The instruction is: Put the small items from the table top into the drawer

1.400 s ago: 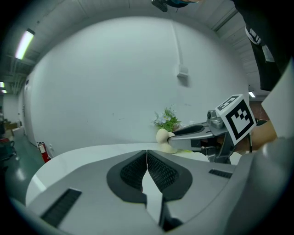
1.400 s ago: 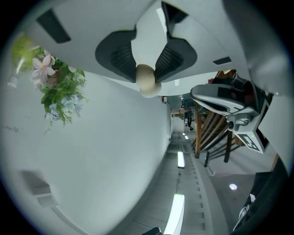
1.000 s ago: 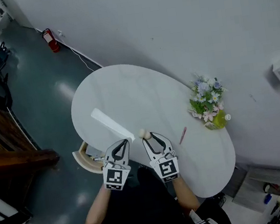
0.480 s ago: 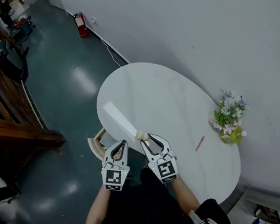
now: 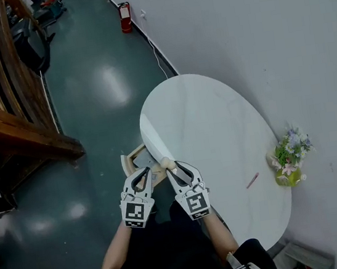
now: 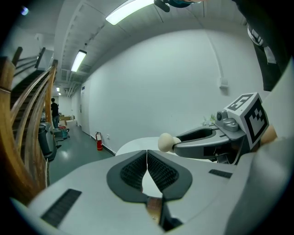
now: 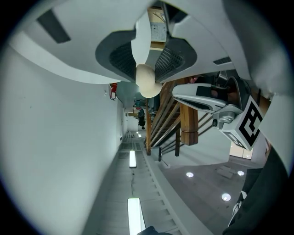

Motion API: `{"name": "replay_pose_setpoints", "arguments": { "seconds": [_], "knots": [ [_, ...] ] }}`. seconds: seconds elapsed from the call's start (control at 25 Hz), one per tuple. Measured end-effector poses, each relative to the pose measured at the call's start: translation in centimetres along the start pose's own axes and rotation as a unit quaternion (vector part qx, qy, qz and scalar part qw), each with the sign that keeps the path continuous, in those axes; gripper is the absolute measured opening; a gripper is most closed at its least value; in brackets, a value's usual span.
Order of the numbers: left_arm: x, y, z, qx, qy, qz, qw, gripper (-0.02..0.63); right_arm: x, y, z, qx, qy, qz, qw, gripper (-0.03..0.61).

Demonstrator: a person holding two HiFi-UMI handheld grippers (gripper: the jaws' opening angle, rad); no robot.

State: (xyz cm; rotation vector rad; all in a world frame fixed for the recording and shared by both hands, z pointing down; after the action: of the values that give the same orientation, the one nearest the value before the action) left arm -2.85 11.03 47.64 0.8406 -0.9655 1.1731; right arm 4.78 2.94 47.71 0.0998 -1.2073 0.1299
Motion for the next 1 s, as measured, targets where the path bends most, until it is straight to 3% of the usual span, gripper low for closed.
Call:
{"name": "replay_pose_setpoints", "arguments": {
  "seconds": [0.52, 1.0],
  "knots": [
    [4.0, 5.7, -3.0, -0.048, 0.022, -0.043, 0.9977, 0.020, 1.4, 5.4, 5.6, -0.062, 0.036, -0.007, 0.997, 0.149],
    [9.2, 7.7, -1.9, -0.052, 0.061, -0.074, 0.9940, 0.020, 6.9, 6.3, 8.6, -0.075, 0.095, 0.013, 0.993, 0.149]
  ]
}}
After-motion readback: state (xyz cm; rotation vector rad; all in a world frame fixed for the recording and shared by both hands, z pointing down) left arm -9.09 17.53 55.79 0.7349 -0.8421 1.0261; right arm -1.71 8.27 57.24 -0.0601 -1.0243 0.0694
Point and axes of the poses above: the fingertips, and each gripper's own axes: z forward along the fingers, y to its left, x out of its underside, the point moved 4 cm from there along -z, backward along the fingers, and after that the axes turned 1 degree about x, right-handed, at the moved point
